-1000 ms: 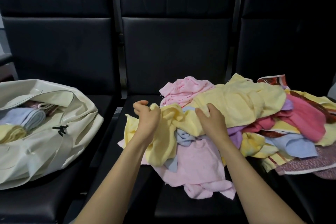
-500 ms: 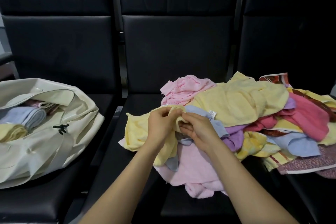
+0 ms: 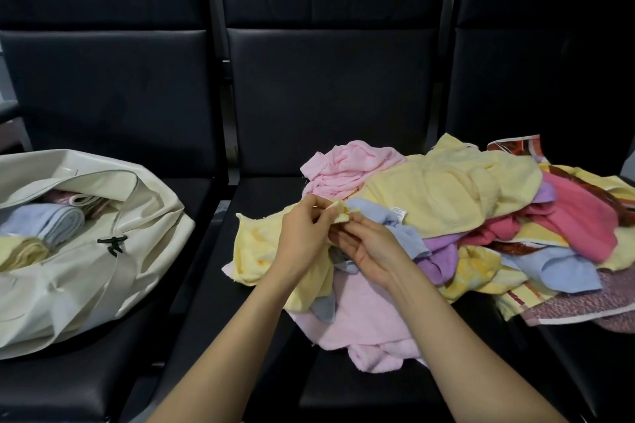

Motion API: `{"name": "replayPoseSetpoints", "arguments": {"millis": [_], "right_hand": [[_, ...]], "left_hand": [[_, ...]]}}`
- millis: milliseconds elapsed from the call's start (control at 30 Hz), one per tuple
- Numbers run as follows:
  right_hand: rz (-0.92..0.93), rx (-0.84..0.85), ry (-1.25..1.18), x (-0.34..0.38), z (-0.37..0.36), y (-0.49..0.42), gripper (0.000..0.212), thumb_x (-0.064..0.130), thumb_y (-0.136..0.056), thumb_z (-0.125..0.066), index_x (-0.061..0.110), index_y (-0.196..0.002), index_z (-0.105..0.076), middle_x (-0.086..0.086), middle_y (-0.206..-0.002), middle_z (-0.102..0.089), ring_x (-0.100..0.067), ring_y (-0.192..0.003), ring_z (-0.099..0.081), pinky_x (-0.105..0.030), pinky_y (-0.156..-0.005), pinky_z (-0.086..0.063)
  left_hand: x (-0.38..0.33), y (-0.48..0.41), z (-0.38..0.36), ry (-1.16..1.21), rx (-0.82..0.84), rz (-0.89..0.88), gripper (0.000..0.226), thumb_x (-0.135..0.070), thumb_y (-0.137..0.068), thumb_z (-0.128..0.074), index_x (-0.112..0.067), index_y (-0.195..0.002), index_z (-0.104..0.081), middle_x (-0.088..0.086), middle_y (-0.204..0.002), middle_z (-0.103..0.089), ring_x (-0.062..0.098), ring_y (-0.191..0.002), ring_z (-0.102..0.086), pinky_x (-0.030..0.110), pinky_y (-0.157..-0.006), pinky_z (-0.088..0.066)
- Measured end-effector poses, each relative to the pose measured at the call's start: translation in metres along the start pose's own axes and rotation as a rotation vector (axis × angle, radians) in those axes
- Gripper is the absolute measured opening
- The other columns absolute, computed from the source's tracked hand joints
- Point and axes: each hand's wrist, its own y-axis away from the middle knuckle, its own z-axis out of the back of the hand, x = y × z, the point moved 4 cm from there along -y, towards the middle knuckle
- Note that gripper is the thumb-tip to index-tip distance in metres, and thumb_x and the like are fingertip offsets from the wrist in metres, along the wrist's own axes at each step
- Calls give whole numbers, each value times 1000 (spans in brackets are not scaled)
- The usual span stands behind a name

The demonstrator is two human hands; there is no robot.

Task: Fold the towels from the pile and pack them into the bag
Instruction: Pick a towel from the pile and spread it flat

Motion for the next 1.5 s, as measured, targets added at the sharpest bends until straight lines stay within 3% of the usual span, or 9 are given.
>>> {"name": "replayPoseSetpoints", "arguments": {"millis": [267,433,700,800,933,1067,1200,1367,1500], "right_hand": [[8,-88,-10,3,8,-2,16,-2,-97,-47,5,-91,-60,-7,-74,-73,-14,-68,-71,-24,-62,-58],[6,-67,46,4,9,-3,15,-6,-95,-47,6,-91,-55,-8,-68,-70,-15,-62,-69,-24,-57,-56],[506,4,1116,33,3,10,28,-8,-86,-53,15,-98,-64,10,-90,-57,-9,-82,-55,-20,-75,-43],[628,24,1498,33,0,11,30,3,-91,-46,-1,-117,-60,-9,-110,-54,-24,-100,-51,-27,-83,-37],[487,-386,1962,45,22,-4,28,10,-92,-40,13,-117,-51,-13,-114,-53,-33,-106,-50,-36,-76,-35],[839,-737,1590,81,46,12,21,-10,-75,-43,9,-82,-48,-14,-87,-51,-35,-84,-48,-36,-63,-27],[1197,-451,1251,100,42,27,23,-10,-58,-40,12,-64,-43,2,-91,-44,-17,-88,-39,-17,-68,-34],[1020,60,1167,99,12,44,35,1,-60,-53,30,-58,-33,9,-96,-56,-9,-97,-47,-12,-85,-34],[606,359,1070,104,-5,53,31,5,-71,-56,13,-56,-30,-6,-60,-41,-9,-60,-39,-19,-59,-34]], "left_hand": [[1,2,-5,-39,71,-77,10,-25,-89,-67,-17,-94,-64,-7,-85,-71,1,-80,-65,14,-69,-49],[-1,6,-9,-358,62,-263,12,-21,-93,-56,-15,-102,-62,-1,-89,-69,16,-82,-63,32,-73,-49],[-21,15,-7,-220,59,-445,7,-18,-97,-54,-17,-102,-58,-22,-84,-52,-6,-77,-50,6,-66,-35],[-31,28,-12,-118,71,-488,15,-25,-91,-43,-38,-87,-40,-19,-77,-50,-1,-70,-50,12,-60,-37],[-48,36,-9,-69,-54,-629,11,-31,-87,-32,-41,-84,-30,-19,-81,-46,14,-66,-42,26,-58,-36],[-53,37,1,-32,-150,-733,6,-20,-90,-33,-24,-92,-37,-16,-74,-38,3,-66,-42,11,-60,-34],[-46,22,17,48,-306,-587,8,-26,-90,-31,-32,-86,-36,-14,-77,-45,-2,-66,-46,14,-62,-36],[-25,-11,42,88,-401,-312,10,-5,-95,-32,-12,-93,-38,-7,-74,-45,0,-61,-43,21,-60,-36],[-21,-38,56,91,-406,-166,9,-7,-96,-30,-9,-97,-39,-6,-79,-47,4,-67,-45,23,-64,-36]]}}
